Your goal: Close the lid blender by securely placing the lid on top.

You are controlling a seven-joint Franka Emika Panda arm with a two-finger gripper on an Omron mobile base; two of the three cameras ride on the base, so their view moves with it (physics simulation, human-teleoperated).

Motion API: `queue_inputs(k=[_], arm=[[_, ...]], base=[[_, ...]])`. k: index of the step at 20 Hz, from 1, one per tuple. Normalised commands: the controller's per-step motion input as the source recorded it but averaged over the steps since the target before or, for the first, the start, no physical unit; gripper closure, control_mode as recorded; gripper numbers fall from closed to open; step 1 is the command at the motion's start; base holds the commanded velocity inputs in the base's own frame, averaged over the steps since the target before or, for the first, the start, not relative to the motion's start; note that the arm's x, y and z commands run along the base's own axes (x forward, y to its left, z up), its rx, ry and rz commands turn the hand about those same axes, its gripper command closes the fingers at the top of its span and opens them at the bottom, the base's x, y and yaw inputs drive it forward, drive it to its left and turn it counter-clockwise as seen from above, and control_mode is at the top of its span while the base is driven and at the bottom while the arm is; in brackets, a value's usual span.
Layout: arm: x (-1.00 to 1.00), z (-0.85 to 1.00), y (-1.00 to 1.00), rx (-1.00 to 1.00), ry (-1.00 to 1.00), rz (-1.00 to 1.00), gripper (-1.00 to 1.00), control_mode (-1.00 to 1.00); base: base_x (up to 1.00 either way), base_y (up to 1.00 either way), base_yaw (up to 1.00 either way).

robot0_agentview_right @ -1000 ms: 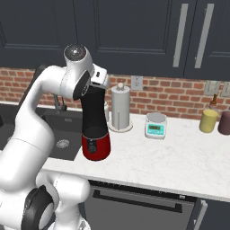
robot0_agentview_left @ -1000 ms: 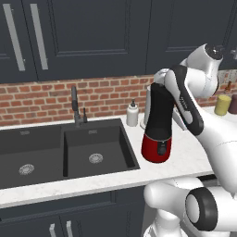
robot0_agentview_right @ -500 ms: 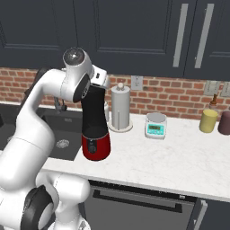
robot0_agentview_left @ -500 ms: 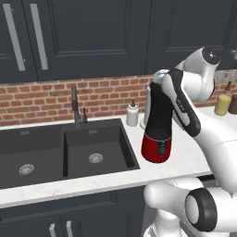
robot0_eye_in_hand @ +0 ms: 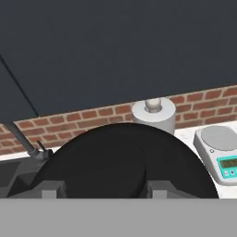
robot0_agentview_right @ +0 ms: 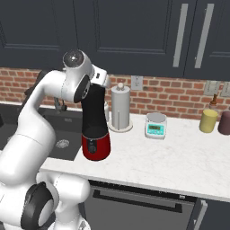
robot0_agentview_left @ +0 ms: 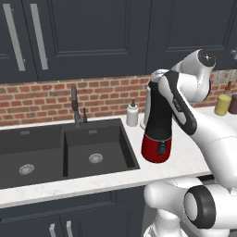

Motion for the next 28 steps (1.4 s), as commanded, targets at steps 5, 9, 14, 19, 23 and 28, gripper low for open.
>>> queue_inputs(k=[5, 9, 14, 19, 23, 28], arm=[[0.15, -0.05, 0.0, 0.0, -0.02, -0.02, 1.0, -1.0], [0.1, -0.05, 0.0, 0.0, -0.01, -0.03, 1.0, -1.0], [0.03, -0.05, 0.0, 0.0, 0.0, -0.04, 1.0, -1.0], [0.0, -0.04, 0.0, 0.0, 0.0, -0.04, 1.0, -1.0], [0.0, -0.01, 0.0, 0.0, 0.0, -0.05, 1.0, -1.0], [0.0, 0.0, 0.0, 0.0, 0.0, -0.04, 1.0, -1.0]], base=[[0.0, 0.0, 0.0], [0.0, 0.0, 0.0], [0.0, 0.0, 0.0], [0.0, 0.0, 0.0], [0.0, 0.0, 0.0], [0.0, 0.0, 0.0]])
